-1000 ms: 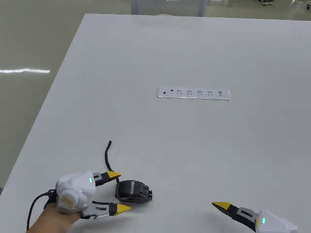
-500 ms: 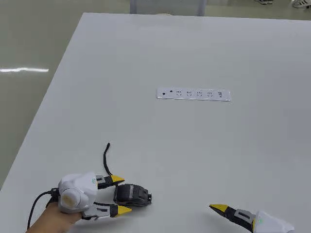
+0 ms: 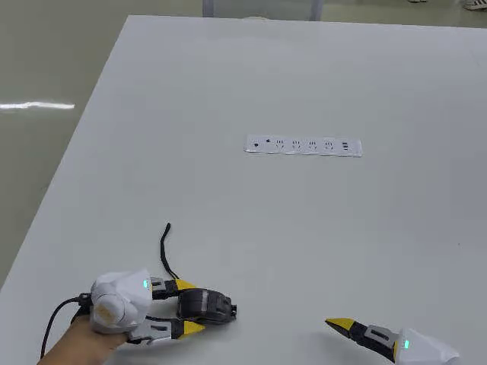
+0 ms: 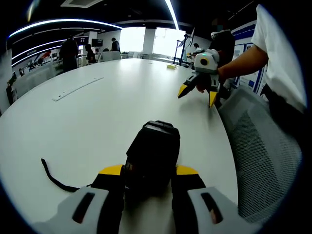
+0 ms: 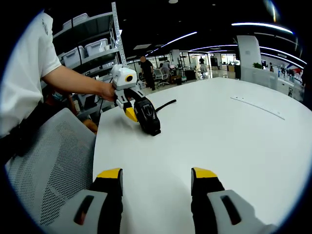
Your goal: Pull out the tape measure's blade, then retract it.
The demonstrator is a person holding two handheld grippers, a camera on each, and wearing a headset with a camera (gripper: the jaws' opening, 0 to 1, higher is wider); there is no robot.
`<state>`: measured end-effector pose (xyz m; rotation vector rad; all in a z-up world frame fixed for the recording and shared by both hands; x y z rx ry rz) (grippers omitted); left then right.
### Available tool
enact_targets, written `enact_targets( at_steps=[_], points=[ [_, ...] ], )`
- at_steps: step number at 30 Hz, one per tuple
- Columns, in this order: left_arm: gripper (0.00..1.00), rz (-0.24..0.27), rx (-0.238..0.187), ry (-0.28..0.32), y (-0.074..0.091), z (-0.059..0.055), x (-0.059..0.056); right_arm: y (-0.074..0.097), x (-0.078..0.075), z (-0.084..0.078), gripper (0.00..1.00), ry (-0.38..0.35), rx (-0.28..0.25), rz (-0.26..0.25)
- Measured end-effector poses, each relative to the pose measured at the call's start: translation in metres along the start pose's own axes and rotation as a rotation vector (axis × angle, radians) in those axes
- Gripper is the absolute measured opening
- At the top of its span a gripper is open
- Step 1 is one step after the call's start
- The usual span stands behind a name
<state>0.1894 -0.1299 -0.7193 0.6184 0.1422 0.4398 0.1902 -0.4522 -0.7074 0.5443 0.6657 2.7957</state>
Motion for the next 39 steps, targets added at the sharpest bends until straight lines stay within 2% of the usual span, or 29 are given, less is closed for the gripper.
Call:
enact_targets(
  at_steps=[11,14,22,35,39],
  points=[
    [0.32,-0.007,-0.003,0.006,0.000,-0.001,0.001,-0.001,-0.001,0.001,0.55,0.000,-0.003,0.004],
    [0.32,-0.009,-0.003,0.004,-0.001,-0.001,0.001,-0.001,0.000,0.002,0.51,0.009,-0.013,0.011],
    [0.31,-0.013,-0.004,-0.001,-0.001,-0.001,0.002,-0.005,-0.001,0.003,0.52,0.013,-0.011,0.016],
    [0.31,-0.018,-0.002,-0.003,-0.001,-0.001,0.002,-0.031,-0.006,0.012,0.51,0.037,-0.019,0.032],
    [0.31,-0.015,-0.006,0.005,-0.001,-0.002,0.002,-0.043,-0.005,0.011,0.51,0.080,-0.005,0.045]
  ],
)
Point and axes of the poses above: the centre of the closed fingertips' face, and the gripper's own axes: y roughly backward along the fingers, x roughly to its left, z roughly out of its top, the point moved 8 cm from there along y, roughly backward along the fingers, and after that the axes turned 8 degrees about -y, right-handed, at the moved point
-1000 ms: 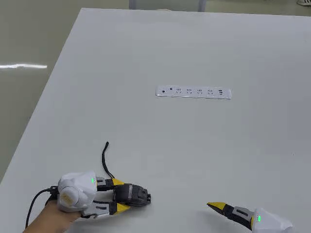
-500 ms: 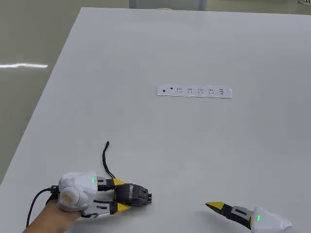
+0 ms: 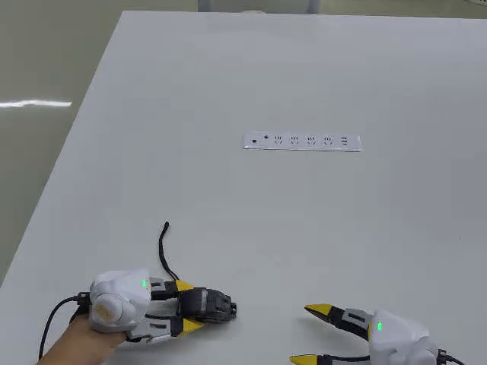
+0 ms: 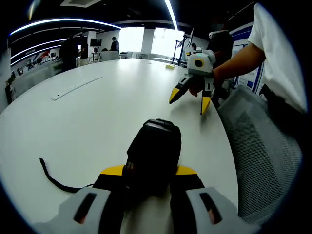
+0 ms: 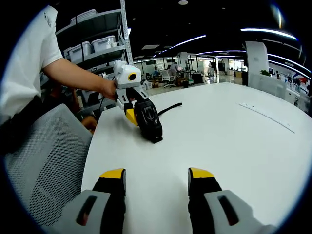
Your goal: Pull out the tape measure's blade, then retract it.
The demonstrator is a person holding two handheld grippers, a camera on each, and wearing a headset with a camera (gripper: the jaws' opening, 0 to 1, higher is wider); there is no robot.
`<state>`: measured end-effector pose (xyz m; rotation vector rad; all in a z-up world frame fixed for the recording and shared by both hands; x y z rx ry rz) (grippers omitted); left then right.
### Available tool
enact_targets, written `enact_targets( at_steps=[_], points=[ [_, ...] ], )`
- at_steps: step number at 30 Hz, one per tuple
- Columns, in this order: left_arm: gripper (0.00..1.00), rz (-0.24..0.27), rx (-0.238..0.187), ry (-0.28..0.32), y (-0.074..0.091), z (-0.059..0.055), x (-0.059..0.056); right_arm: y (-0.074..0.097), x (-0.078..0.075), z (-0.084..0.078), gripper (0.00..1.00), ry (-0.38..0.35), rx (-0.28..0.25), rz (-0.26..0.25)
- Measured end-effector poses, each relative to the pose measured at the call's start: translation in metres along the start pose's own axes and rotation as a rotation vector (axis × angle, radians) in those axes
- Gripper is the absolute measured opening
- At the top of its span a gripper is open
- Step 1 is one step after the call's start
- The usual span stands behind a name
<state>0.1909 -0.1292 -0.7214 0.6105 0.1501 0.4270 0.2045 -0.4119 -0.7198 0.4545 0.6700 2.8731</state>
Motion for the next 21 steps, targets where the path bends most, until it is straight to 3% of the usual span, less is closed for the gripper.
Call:
enact_targets(
  at_steps=[21],
  points=[
    [0.31,-0.002,0.019,-0.015,-0.001,-0.001,0.000,-0.039,-0.008,0.008,0.45,0.052,-0.011,0.048]
  ],
)
Point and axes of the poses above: the centre of the closed fingertips' face, and the gripper's own axes: y roughly backward along the fingers, x roughly to its left, z roughly out of its top, the point moved 8 cm from there along y, roughly backward along the fingers, and after that the axes turned 8 degrees about -y, right-handed, at the moved point
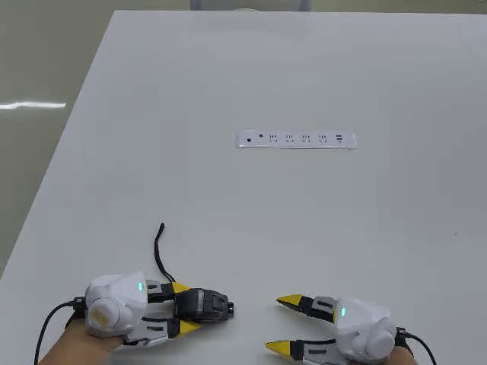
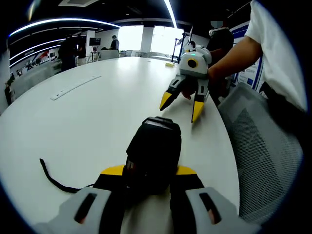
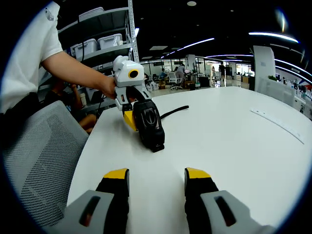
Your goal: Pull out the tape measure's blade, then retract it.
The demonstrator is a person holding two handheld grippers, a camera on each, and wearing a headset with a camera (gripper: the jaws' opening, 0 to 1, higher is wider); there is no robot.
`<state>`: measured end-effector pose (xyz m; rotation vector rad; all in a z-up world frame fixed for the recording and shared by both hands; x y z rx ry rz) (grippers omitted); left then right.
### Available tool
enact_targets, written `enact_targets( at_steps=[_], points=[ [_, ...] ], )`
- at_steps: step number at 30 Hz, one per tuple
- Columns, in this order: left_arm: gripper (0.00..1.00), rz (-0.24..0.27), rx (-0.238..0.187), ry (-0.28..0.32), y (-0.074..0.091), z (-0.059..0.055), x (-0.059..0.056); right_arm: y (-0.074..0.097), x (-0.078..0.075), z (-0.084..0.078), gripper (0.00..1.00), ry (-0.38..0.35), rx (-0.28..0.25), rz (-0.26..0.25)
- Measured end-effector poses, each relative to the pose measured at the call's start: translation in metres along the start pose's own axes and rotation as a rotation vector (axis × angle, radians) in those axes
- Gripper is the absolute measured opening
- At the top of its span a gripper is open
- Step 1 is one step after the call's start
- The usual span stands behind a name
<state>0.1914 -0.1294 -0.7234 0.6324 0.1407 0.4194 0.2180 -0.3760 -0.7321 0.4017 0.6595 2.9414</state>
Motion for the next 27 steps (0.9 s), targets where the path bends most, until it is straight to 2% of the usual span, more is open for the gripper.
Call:
enact_targets(
  at_steps=[8,27],
  points=[
    [0.30,-0.006,0.010,-0.006,-0.001,0.000,0.000,-0.014,-0.003,0.002,0.43,-0.002,-0.008,0.016],
    [0.30,-0.012,0.023,-0.016,-0.002,-0.001,0.002,-0.043,-0.005,0.007,0.39,0.048,-0.001,0.074]
  ],
)
Point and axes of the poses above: the centre of the closed fingertips' face, and the gripper's own axes: y roughly backward along the fingers, x roughly to its left, z roughly out of its top, the point moved 8 cm from there along y, roughly backward along the fingers, and after that the axes turned 8 degrees about -y, right-handed, at the moved point
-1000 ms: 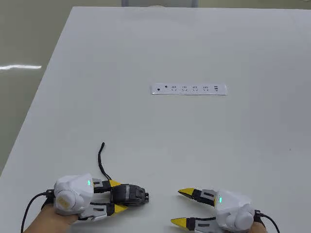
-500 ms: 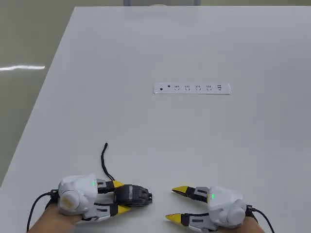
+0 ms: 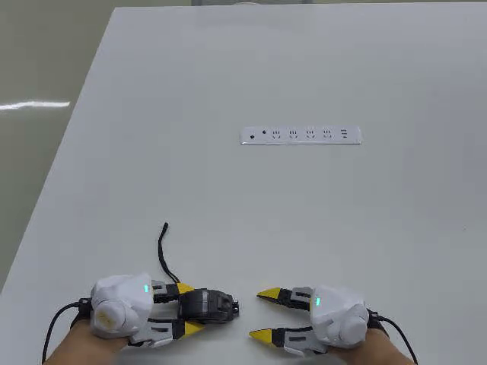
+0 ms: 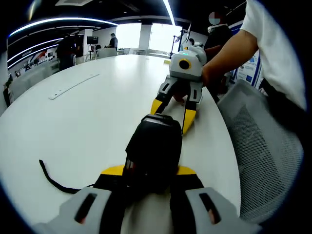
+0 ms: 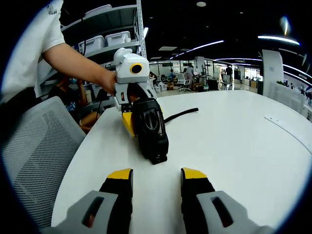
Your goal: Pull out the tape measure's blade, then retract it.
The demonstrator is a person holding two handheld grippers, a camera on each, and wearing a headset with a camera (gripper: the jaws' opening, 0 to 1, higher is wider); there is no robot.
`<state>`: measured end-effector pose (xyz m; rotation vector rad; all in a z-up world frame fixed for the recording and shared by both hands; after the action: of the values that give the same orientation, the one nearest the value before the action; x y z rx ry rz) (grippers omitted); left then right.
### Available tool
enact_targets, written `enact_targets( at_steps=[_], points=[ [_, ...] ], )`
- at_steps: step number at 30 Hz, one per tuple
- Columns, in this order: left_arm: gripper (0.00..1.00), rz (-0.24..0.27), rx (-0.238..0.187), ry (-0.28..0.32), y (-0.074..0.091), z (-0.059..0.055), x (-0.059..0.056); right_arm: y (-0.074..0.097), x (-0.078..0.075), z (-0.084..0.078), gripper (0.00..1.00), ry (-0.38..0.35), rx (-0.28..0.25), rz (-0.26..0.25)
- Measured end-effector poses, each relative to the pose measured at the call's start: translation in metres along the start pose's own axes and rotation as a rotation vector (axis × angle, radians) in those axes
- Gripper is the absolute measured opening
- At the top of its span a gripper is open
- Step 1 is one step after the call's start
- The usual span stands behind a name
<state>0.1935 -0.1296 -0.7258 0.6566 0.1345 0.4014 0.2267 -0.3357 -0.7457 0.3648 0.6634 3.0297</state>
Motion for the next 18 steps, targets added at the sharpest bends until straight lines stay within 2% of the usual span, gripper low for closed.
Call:
enact_targets(
  at_steps=[11,18],
  points=[
    [0.30,-0.002,0.009,-0.002,0.000,0.000,0.000,-0.015,-0.002,0.001,0.37,0.036,0.016,0.033],
    [0.30,-0.007,0.009,0.004,-0.001,0.000,0.000,-0.024,-0.003,0.004,0.35,0.044,0.000,0.051]
  ],
)
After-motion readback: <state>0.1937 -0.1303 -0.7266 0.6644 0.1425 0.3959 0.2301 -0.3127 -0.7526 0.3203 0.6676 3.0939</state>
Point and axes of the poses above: the centre of the closed fingertips' face, and the gripper's own axes: y roughly backward along the fingers, x roughly to its left, z roughly out of its top, the point moved 8 cm from there along y, roughly backward along the fingers, and after that the axes turned 8 degrees about -y, right-handed, at the moved point
